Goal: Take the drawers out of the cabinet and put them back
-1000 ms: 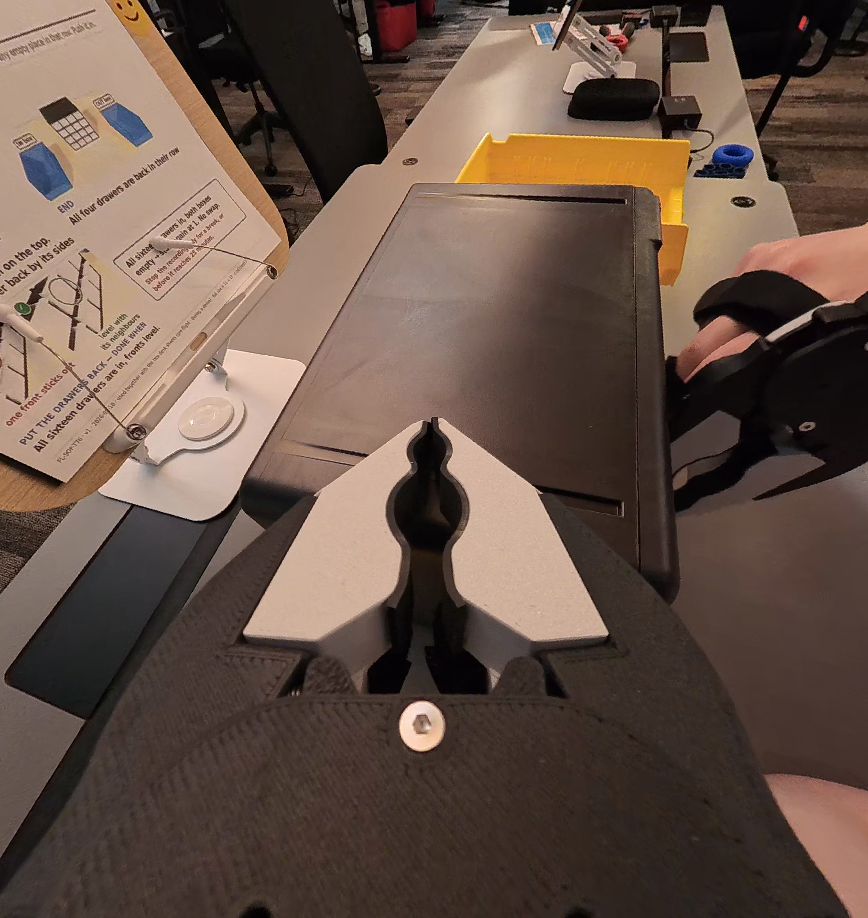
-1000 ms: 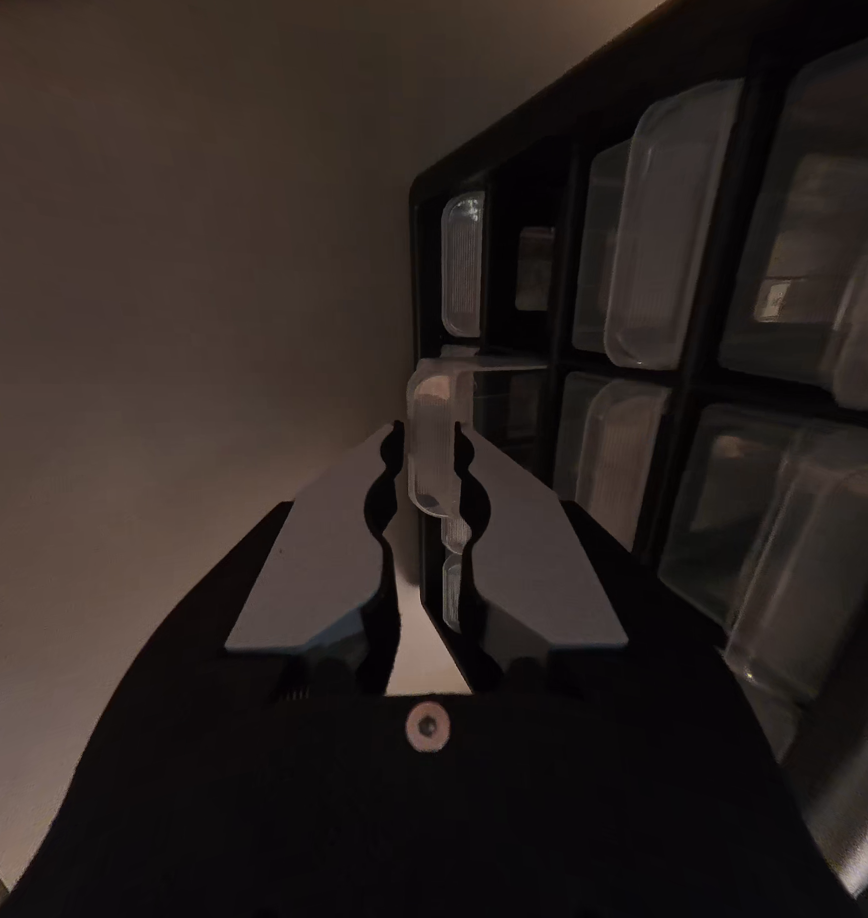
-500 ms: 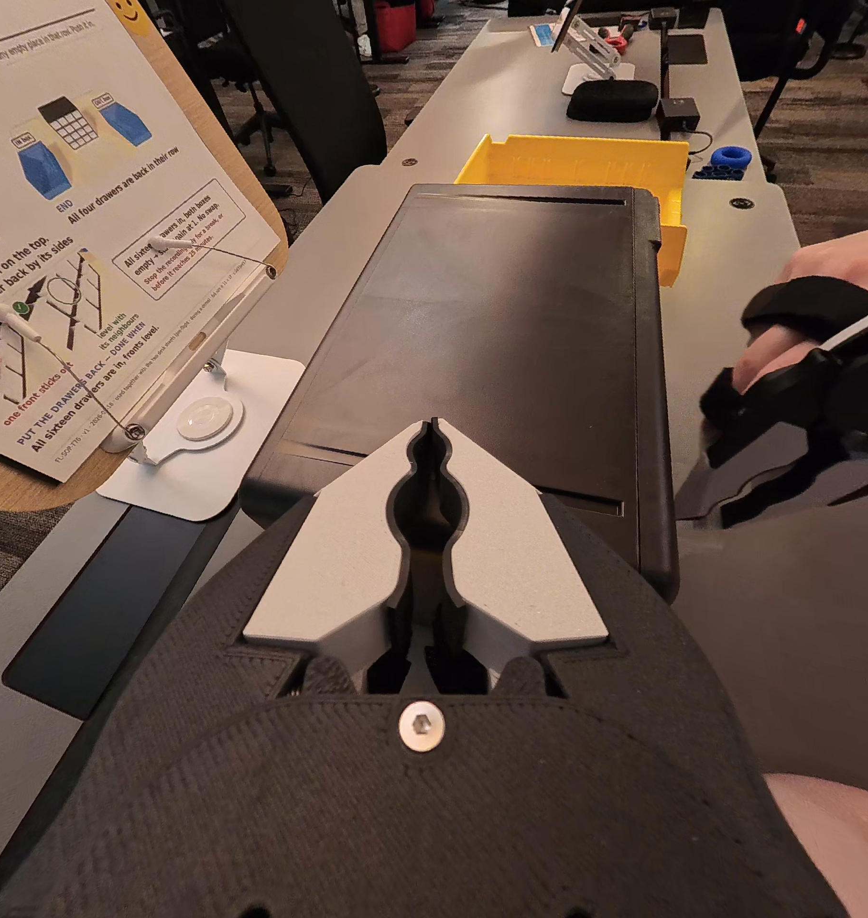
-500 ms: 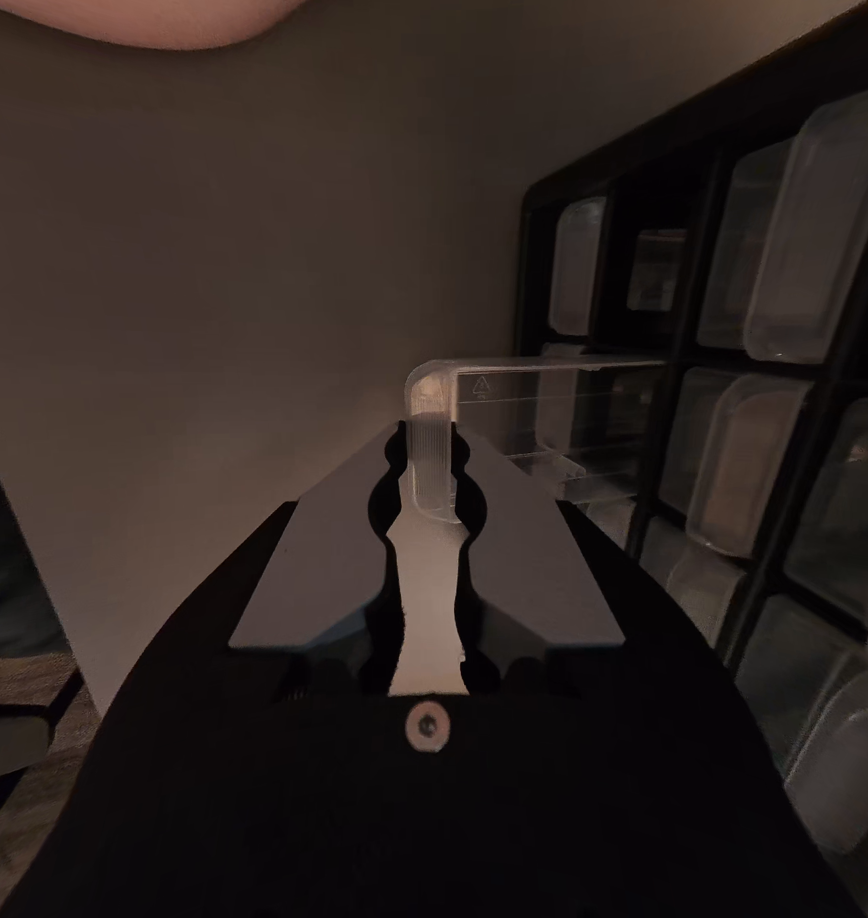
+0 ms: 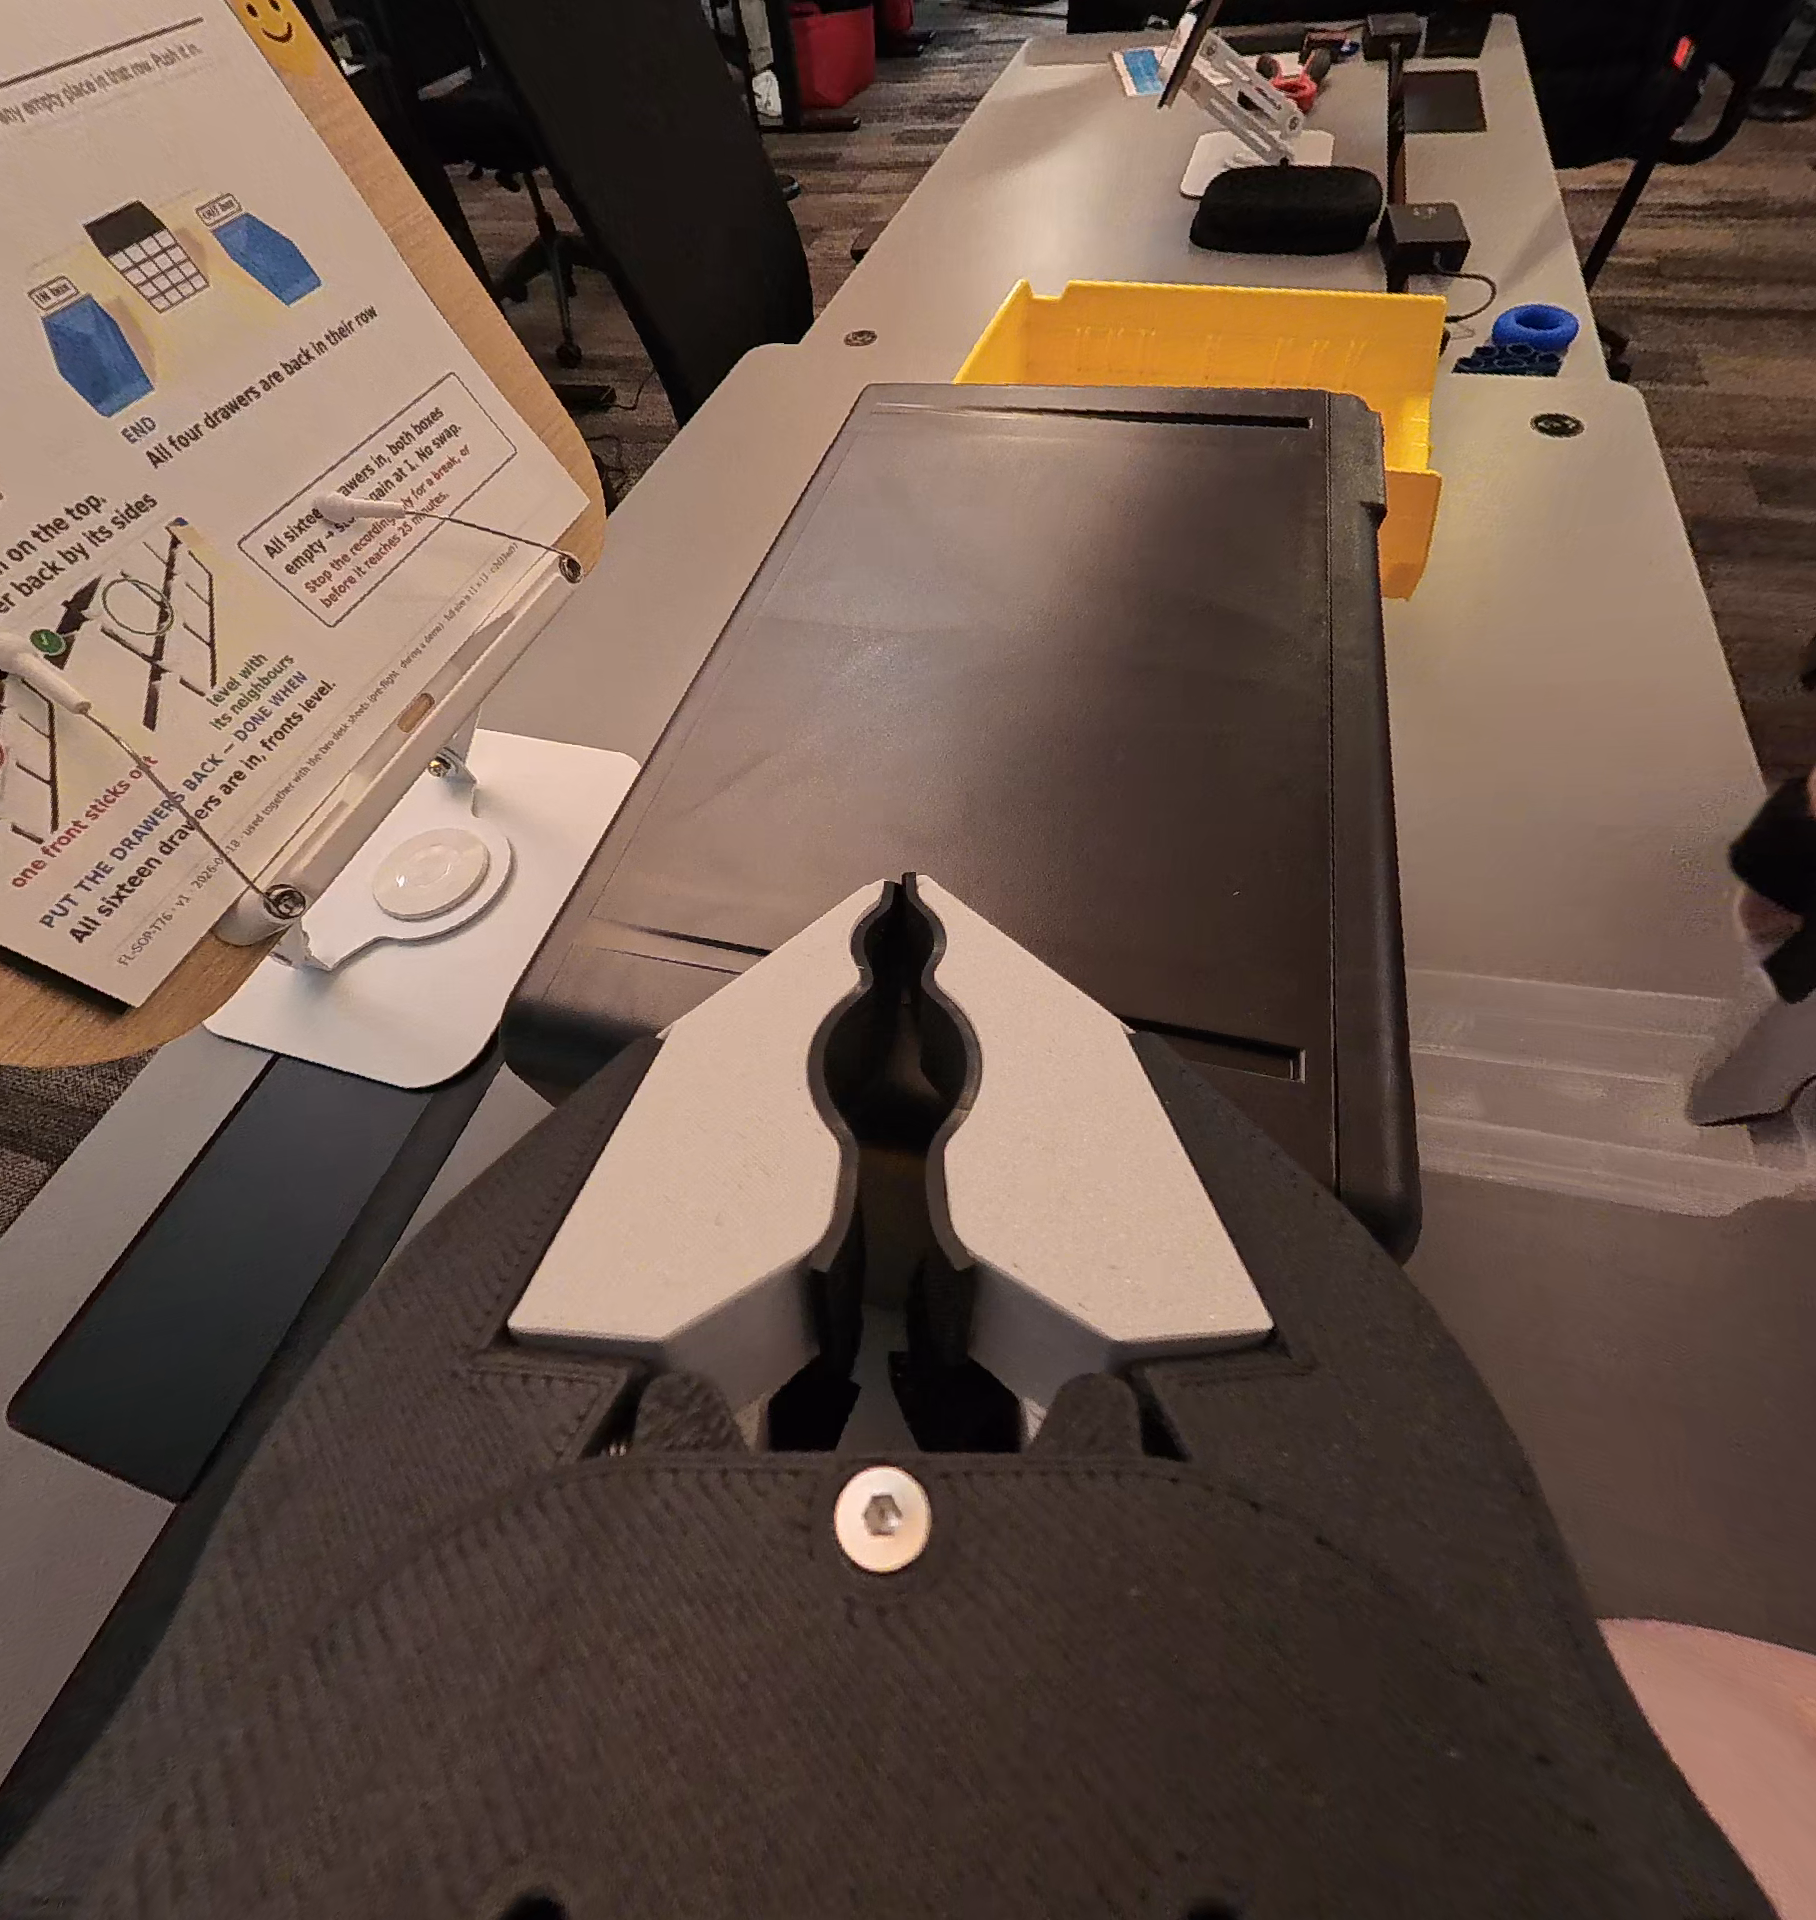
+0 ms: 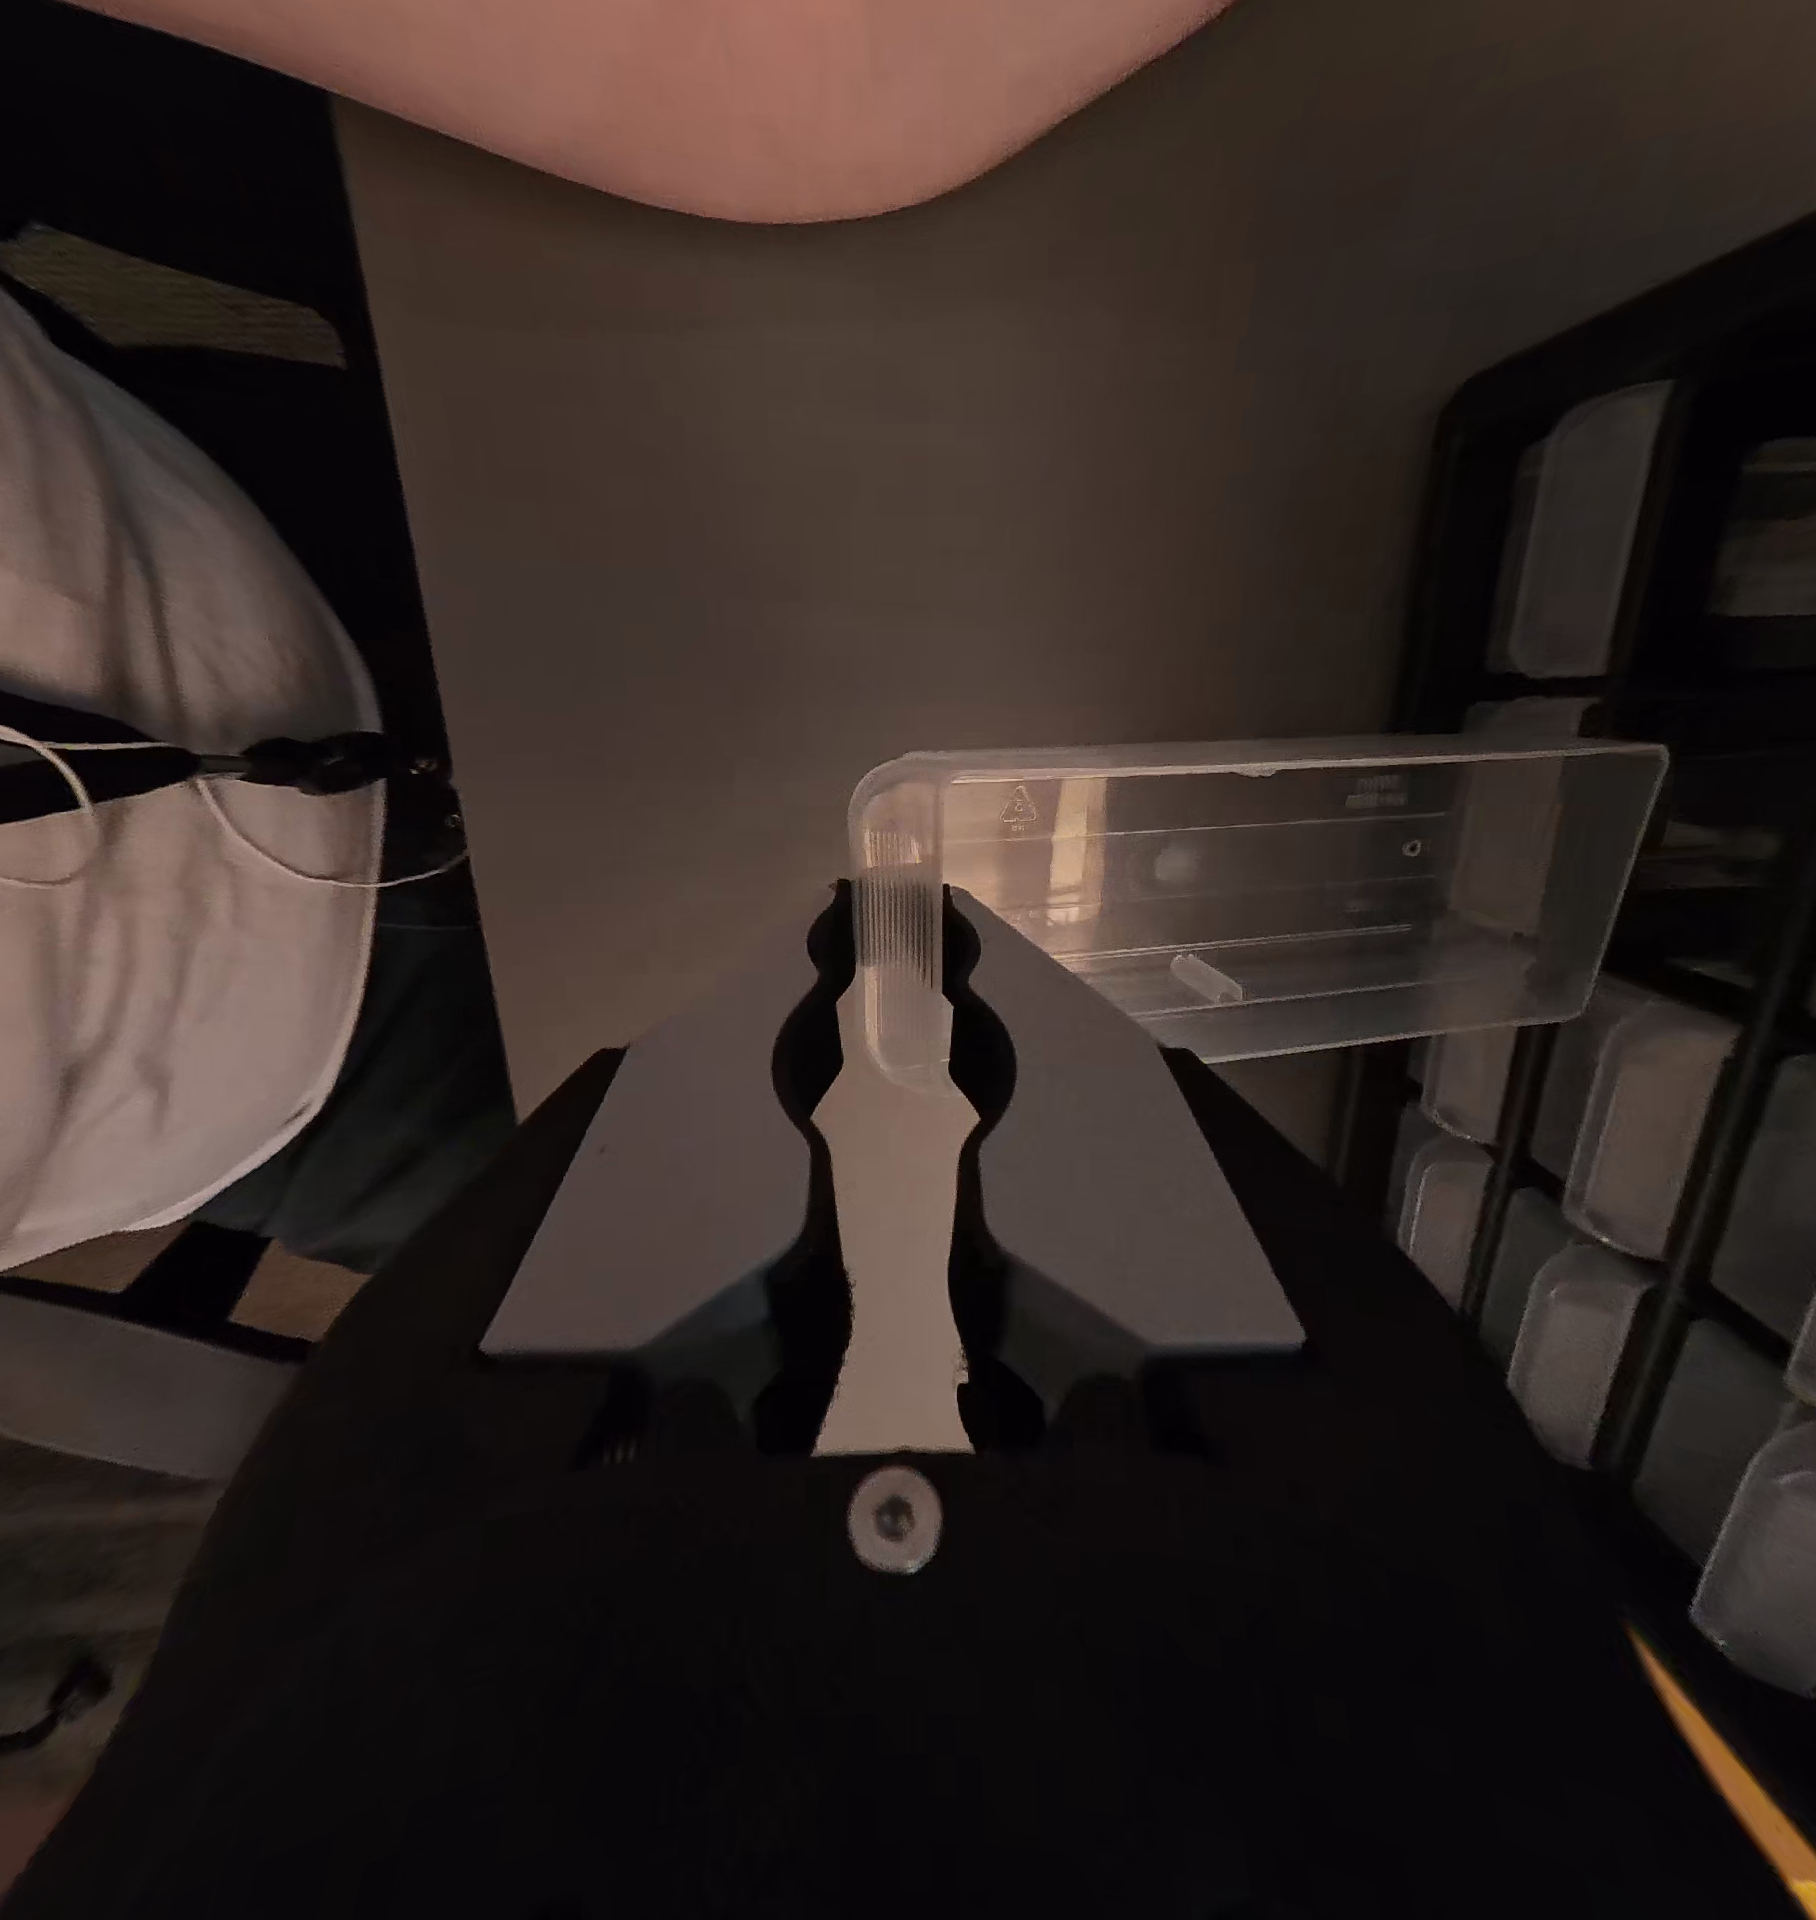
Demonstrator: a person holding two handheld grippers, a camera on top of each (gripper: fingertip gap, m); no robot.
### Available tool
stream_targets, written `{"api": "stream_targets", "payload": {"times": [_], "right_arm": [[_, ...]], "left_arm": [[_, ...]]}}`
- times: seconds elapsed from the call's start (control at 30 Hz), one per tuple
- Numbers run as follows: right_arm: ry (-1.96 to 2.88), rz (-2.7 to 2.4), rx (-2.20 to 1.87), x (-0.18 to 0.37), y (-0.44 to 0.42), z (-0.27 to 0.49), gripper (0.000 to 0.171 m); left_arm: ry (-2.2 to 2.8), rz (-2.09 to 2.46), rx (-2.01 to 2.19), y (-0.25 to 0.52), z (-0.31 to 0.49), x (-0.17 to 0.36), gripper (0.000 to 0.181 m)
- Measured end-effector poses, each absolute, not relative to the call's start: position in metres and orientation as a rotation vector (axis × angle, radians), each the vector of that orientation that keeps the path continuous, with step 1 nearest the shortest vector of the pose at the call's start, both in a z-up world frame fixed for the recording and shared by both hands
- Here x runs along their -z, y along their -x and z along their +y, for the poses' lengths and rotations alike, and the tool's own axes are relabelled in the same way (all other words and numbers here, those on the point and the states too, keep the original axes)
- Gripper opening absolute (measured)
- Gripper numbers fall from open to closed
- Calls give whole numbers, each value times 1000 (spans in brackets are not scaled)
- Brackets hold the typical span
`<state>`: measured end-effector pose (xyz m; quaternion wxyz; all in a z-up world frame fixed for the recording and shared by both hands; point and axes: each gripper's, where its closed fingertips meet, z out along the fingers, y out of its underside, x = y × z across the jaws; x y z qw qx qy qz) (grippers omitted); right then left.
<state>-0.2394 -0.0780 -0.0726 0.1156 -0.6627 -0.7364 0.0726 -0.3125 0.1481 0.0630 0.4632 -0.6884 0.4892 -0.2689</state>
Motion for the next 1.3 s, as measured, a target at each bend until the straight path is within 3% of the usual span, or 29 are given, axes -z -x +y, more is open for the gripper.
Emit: {"api": "stream_targets", "payload": {"times": [0.33, 0.47, 0.6, 0.8, 1.03, 1.3], "right_arm": [[2071, -2053, -425, 50, 204, -123, 13], [2207, -1886, -328, 37, 155, -122, 13], [2307, -1632, -205, 3, 96, -95, 13], [2443, -1030, -91, -57, -22, 12, 13], [2739, -493, -190, 24, -118, 122, 13], [2889, -318, -179, 103, -141, 162, 12]], "left_arm": [[1686, 1201, 685, 312, 148, -63, 0], [1686, 1198, 686, 313, 148, -63, 0], [1688, 1194, 691, 313, 148, -63, 0], [1689, 1186, 702, 313, 148, -63, 0], [1684, 1189, 710, 313, 148, -63, 0], [1681, 1198, 706, 313, 148, -63, 0]]}}
